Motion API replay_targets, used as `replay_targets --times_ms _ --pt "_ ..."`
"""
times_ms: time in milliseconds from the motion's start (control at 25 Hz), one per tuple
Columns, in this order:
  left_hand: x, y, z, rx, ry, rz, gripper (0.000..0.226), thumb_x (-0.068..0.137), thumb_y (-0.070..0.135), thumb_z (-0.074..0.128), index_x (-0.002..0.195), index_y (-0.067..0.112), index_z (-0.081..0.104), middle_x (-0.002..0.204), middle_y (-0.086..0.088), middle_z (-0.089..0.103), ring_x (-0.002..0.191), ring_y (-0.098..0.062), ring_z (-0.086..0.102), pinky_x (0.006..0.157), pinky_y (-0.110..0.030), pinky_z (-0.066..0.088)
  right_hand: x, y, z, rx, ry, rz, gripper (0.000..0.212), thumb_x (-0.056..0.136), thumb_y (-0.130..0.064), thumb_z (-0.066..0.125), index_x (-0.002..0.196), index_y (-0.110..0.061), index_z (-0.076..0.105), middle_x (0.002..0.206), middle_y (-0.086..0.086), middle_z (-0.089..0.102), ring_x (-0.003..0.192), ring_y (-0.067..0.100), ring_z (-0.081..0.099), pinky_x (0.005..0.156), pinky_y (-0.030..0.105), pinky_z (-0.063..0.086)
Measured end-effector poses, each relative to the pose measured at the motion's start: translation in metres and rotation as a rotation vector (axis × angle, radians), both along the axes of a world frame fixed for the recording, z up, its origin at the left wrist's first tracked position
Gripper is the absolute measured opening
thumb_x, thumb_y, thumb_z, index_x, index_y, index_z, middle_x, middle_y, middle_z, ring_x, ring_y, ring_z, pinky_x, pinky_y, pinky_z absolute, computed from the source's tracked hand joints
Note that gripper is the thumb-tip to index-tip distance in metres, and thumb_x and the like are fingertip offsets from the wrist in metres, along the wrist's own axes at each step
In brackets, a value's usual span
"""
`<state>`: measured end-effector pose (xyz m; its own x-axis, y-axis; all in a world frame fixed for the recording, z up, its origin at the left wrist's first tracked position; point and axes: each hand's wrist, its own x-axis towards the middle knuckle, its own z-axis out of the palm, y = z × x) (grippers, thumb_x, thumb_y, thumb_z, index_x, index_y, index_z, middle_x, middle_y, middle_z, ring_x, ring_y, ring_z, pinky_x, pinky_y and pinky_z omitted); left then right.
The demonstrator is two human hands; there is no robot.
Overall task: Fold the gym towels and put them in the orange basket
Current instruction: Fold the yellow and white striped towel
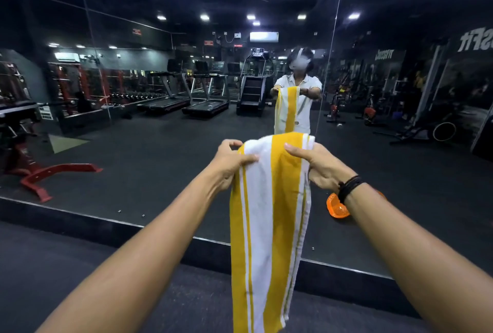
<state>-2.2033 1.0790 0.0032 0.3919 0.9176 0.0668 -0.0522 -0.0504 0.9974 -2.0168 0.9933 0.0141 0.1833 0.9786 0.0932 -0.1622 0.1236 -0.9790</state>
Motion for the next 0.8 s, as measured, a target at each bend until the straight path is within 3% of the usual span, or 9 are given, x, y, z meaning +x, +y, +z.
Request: replay_targets --times_ms 80,160,200,320,400,520,640,720,800 --pt "0.001 0.001 0.004 0.042 -0.072 0.049 0.055 0.079 0.003 0.073 0.124 0.012 0.044 0.097 -0.011 0.062 0.073 -0.018 0.061 0.065 -0.033 0.054 -0.004 -0.004 -0.002 0.02 -0.257 0.149 0.055 0.075 -0.005 0.076 0.127 -0.004 0.057 0.119 0.011 0.067 0.106 0.022 0.067 0.09 0.037 0.055" --pt "-0.002 0.0 0.005 0.082 -0.103 -0.056 0.054 0.086 0.0 0.066 0.131 0.014 0.04 0.096 -0.013 0.065 0.076 -0.021 0.064 0.07 -0.037 0.056 -0.002 0.001 -0.005 0.023 -0.373 0.025 0.082 0.053 -0.015 0.09 0.127 -0.005 0.055 0.12 0.01 0.067 0.111 0.023 0.065 0.098 0.043 0.051" --pt "-0.004 -0.002 0.005 0.115 -0.101 -0.129 0.061 0.083 -0.001 0.069 0.134 0.017 0.04 0.1 -0.015 0.066 0.083 -0.023 0.065 0.075 -0.038 0.057 0.002 0.006 -0.007 0.044 -0.35 -0.068 0.085 0.048 -0.017 0.093 0.124 -0.003 0.056 0.119 0.012 0.067 0.11 0.026 0.065 0.098 0.046 0.051" --pt "-0.006 0.0 0.006 0.245 0.019 -0.214 0.082 0.07 -0.007 0.079 0.136 0.023 0.04 0.105 -0.02 0.065 0.089 -0.023 0.067 0.078 -0.035 0.058 0.015 0.009 0.0 0.04 -0.24 -0.252 0.059 0.053 -0.01 0.092 0.105 0.003 0.066 0.104 0.017 0.071 0.102 0.033 0.067 0.091 0.05 0.054" --pt "-0.004 0.001 0.01 0.274 0.055 -0.227 0.071 0.072 -0.004 0.078 0.132 0.019 0.045 0.102 -0.02 0.065 0.084 -0.021 0.066 0.075 -0.031 0.057 0.018 0.005 0.005 -0.022 -0.169 -0.285 0.05 0.06 -0.013 0.089 0.102 0.001 0.068 0.097 0.014 0.072 0.096 0.03 0.069 0.083 0.042 0.058" --pt "0.004 -0.002 0.013 0.264 -0.018 -0.206 0.046 0.08 0.0 0.072 0.121 0.014 0.056 0.1 -0.01 0.061 0.085 -0.016 0.061 0.073 -0.028 0.055 0.018 -0.007 0.012 -0.042 -0.161 -0.078 0.055 0.062 -0.017 0.085 0.111 -0.004 0.065 0.102 0.01 0.072 0.101 0.027 0.067 0.078 0.034 0.059" --pt "0.009 -0.003 0.019 0.139 -0.2 -0.147 0.036 0.085 -0.001 0.066 0.118 0.011 0.058 0.094 -0.007 0.059 0.079 -0.013 0.062 0.069 -0.027 0.056 0.016 -0.021 0.019 -0.056 -0.352 0.152 0.05 0.068 0.001 0.077 0.115 -0.012 0.063 0.108 0.003 0.073 0.102 0.02 0.068 0.084 0.03 0.058" --pt "0.012 -0.001 0.018 0.126 -0.217 -0.12 0.035 0.085 0.001 0.068 0.117 0.009 0.059 0.089 -0.007 0.06 0.077 -0.015 0.063 0.069 -0.028 0.057 0.018 -0.02 0.023 -0.066 -0.366 0.039 0.058 0.051 -0.001 0.084 0.105 -0.009 0.065 0.097 0.003 0.074 0.097 0.021 0.068 0.084 0.031 0.058" --pt "0.012 0.0 0.017 0.159 -0.164 -0.085 0.036 0.081 0.003 0.073 0.115 0.008 0.061 0.087 -0.008 0.062 0.077 -0.016 0.063 0.069 -0.028 0.057 0.019 -0.017 0.024 -0.057 -0.33 -0.143 0.068 0.037 -0.007 0.088 0.1 -0.001 0.065 0.094 0.007 0.072 0.096 0.023 0.066 0.093 0.042 0.054"
